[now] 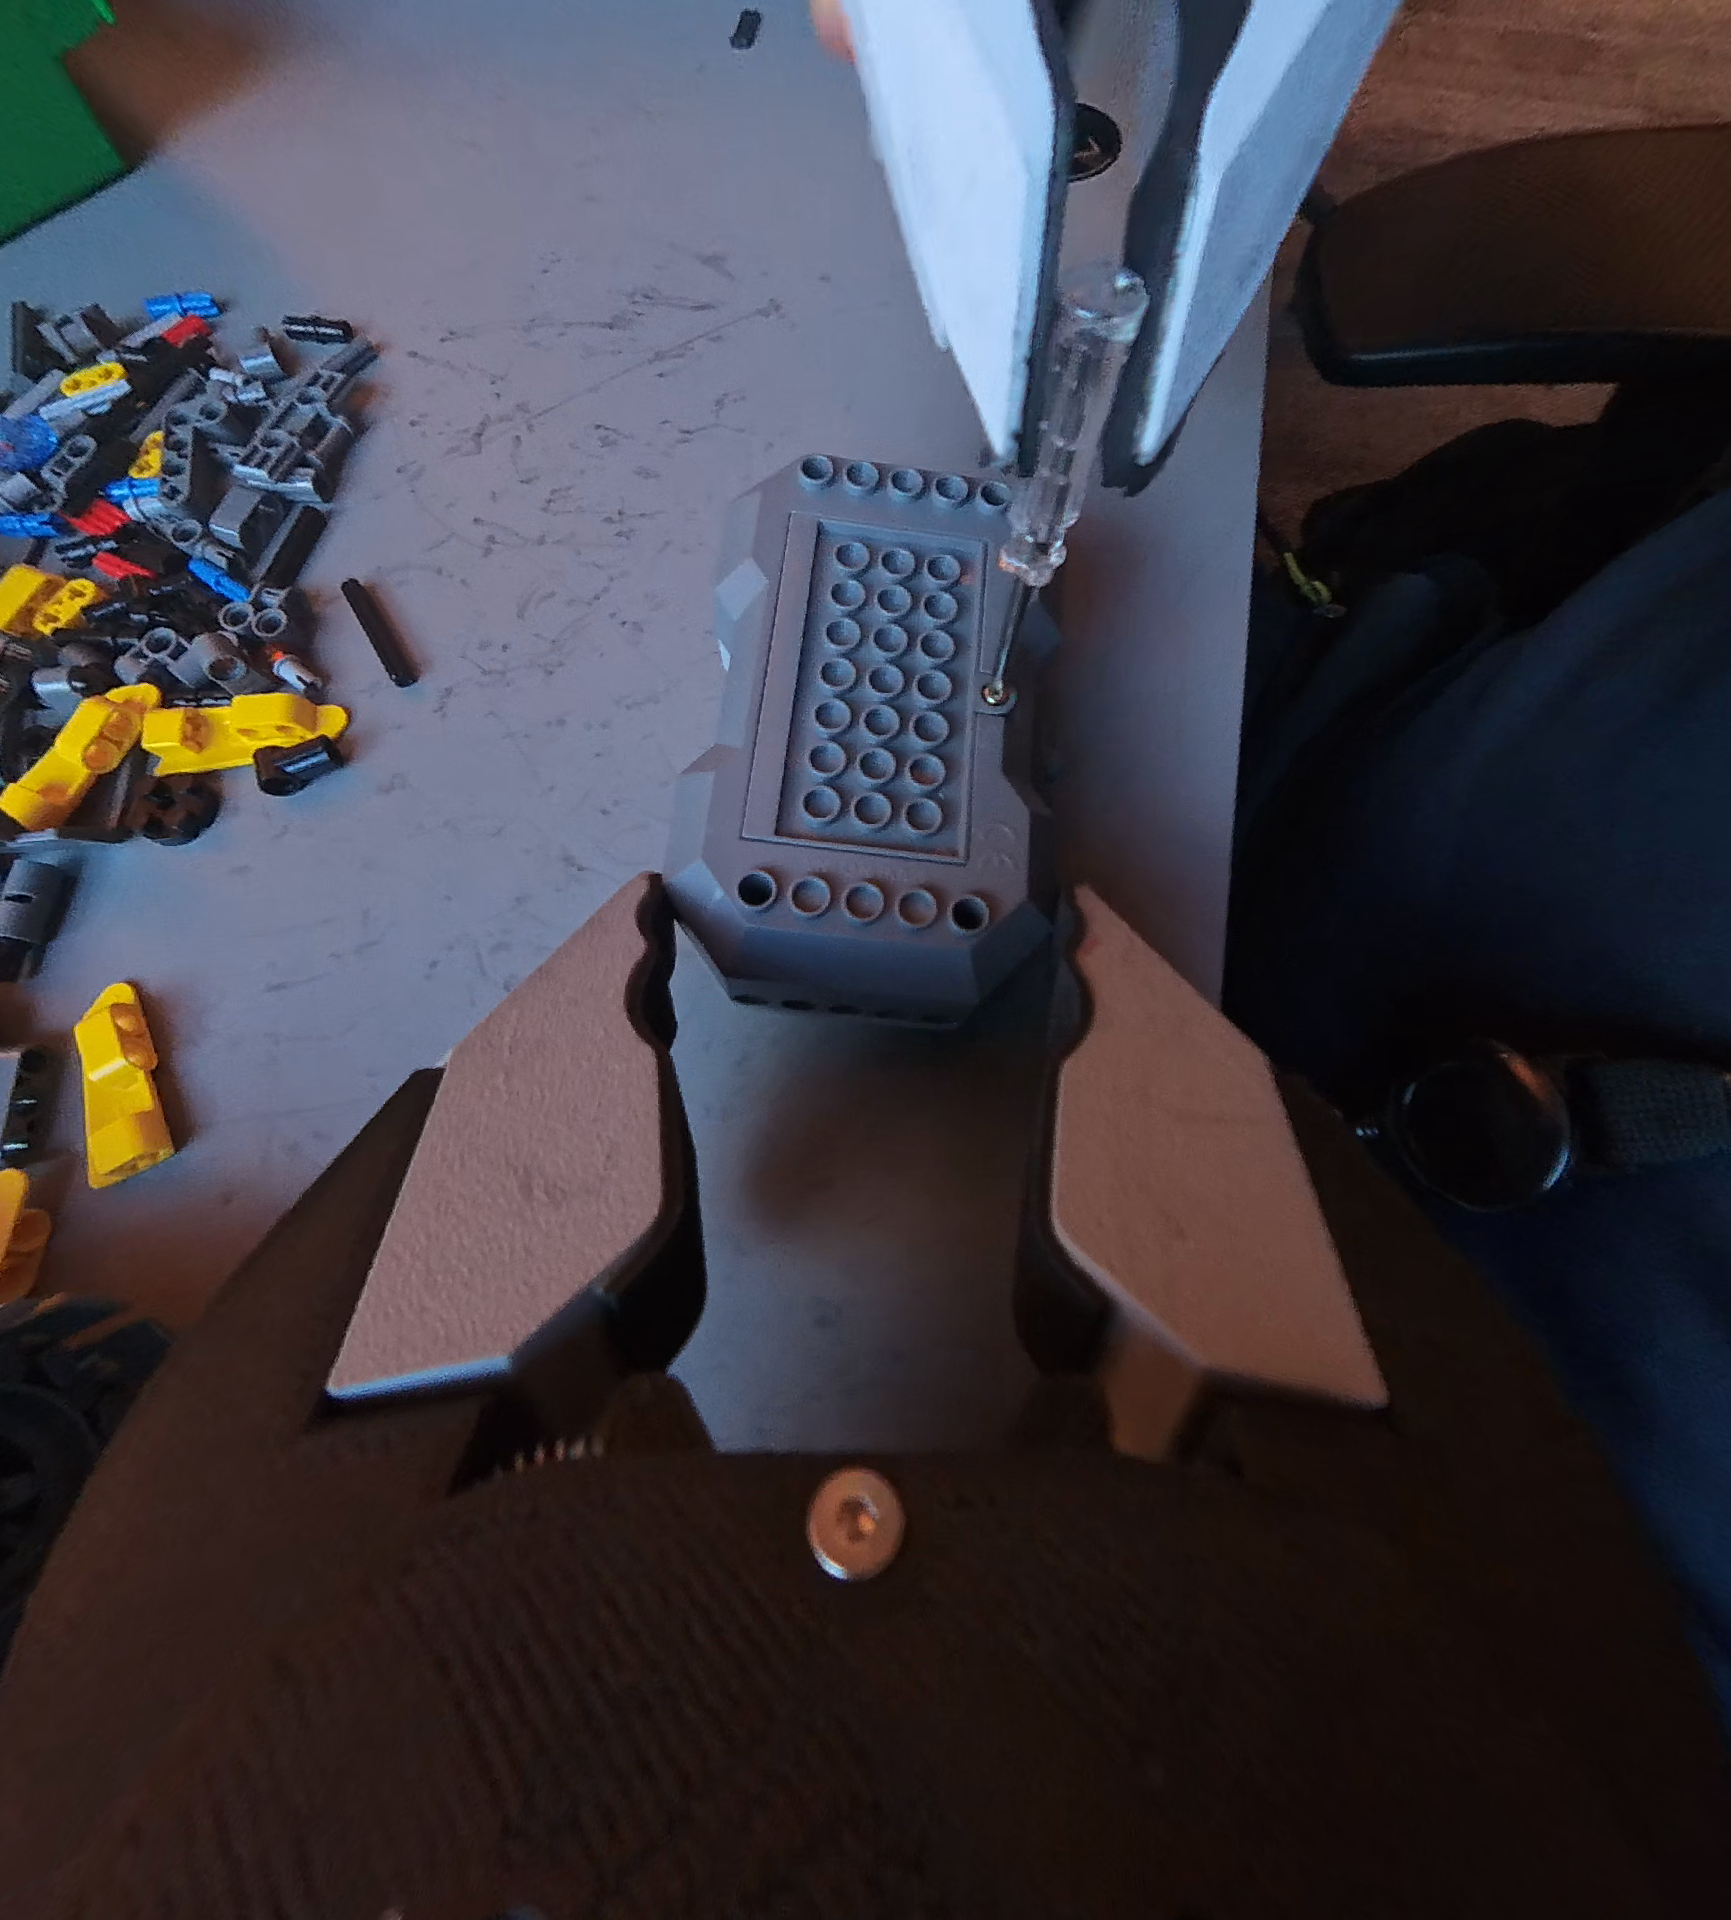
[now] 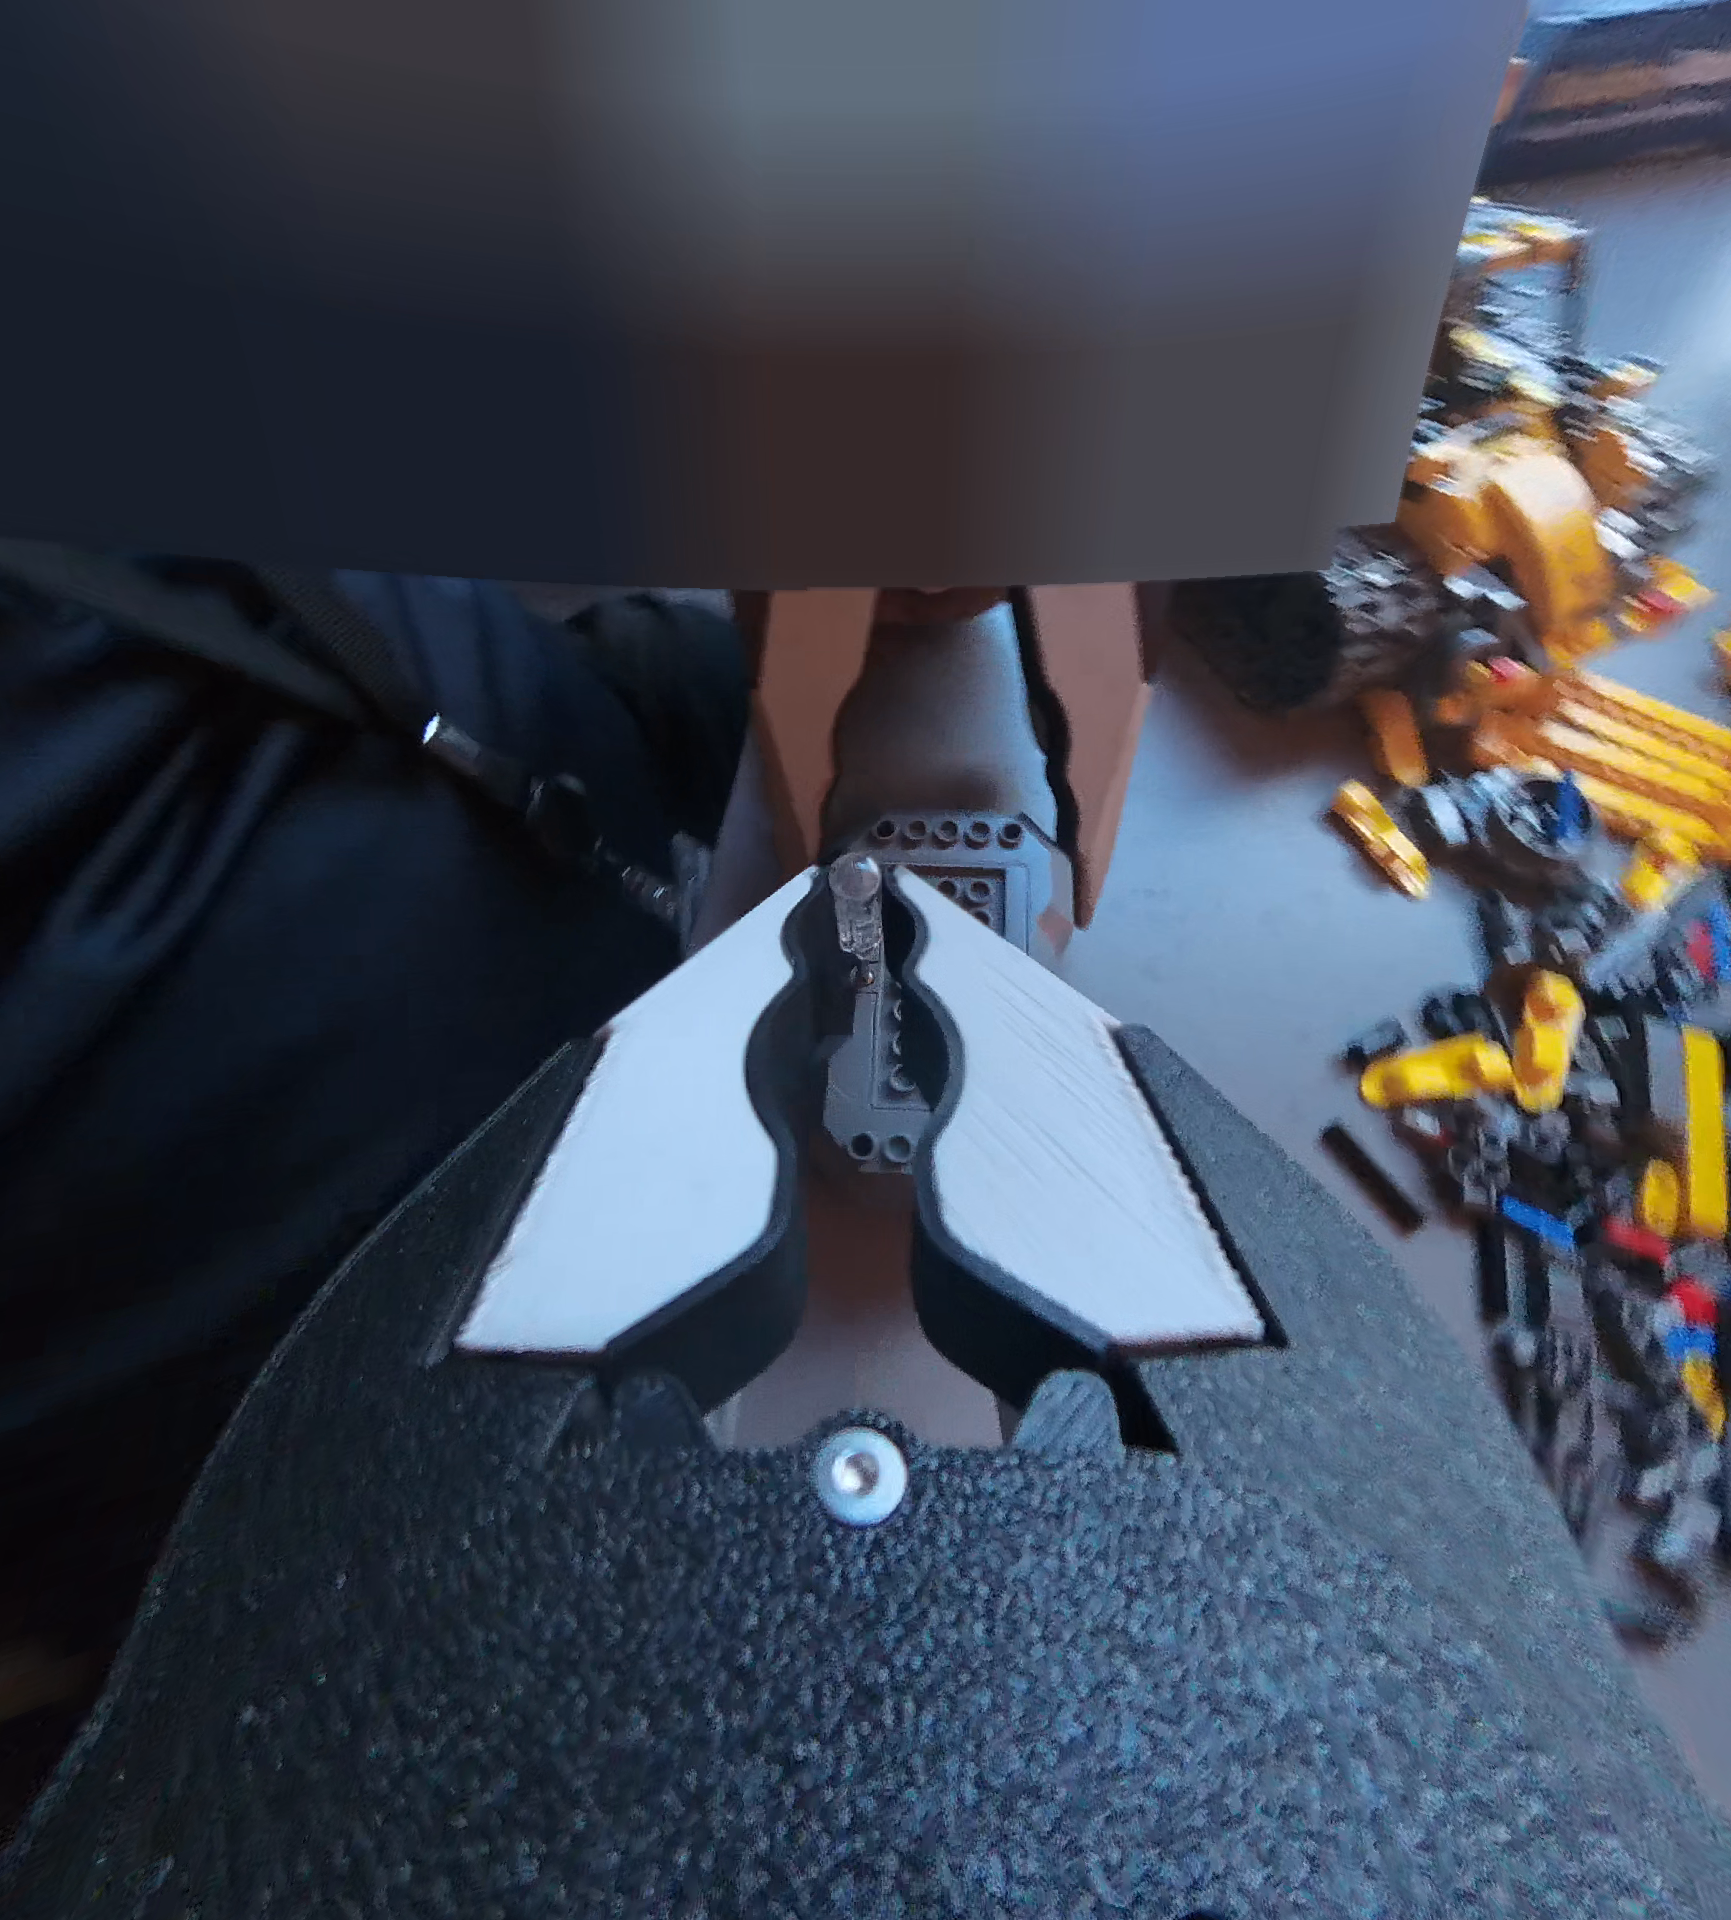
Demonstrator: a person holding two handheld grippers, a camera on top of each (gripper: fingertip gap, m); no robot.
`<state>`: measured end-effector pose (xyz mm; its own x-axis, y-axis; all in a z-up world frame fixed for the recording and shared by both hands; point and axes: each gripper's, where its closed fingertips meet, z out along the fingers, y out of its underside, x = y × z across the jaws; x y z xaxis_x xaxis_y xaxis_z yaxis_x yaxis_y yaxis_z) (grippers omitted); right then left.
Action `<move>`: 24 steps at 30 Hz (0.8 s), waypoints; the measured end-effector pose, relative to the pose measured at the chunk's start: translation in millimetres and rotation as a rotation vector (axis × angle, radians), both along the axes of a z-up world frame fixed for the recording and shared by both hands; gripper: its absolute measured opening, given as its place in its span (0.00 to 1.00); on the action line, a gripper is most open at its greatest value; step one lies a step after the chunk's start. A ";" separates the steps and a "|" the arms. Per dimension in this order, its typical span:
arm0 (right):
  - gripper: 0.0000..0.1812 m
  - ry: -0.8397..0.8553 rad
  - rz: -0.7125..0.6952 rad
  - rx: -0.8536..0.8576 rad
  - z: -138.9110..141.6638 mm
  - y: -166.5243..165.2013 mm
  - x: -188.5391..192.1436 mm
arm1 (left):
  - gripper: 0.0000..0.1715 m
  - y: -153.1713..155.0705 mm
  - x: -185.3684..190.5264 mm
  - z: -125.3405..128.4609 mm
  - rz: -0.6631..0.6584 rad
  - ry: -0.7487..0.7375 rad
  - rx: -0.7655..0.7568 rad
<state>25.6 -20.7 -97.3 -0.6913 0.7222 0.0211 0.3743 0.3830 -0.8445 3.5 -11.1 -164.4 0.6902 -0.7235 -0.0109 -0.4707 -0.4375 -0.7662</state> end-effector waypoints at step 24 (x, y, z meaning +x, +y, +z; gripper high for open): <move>0.04 -0.220 0.796 -0.215 18.1 -24.8 -0.1 | 0.41 -2.7 1.9 -0.1 -0.099 -0.010 -0.008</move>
<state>25.4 -45.5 -79.2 -0.9669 -0.0076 -0.2551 0.2256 0.4414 -0.8685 5.4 -13.8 -164.5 0.6155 -0.7881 0.0018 -0.5041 -0.3954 -0.7678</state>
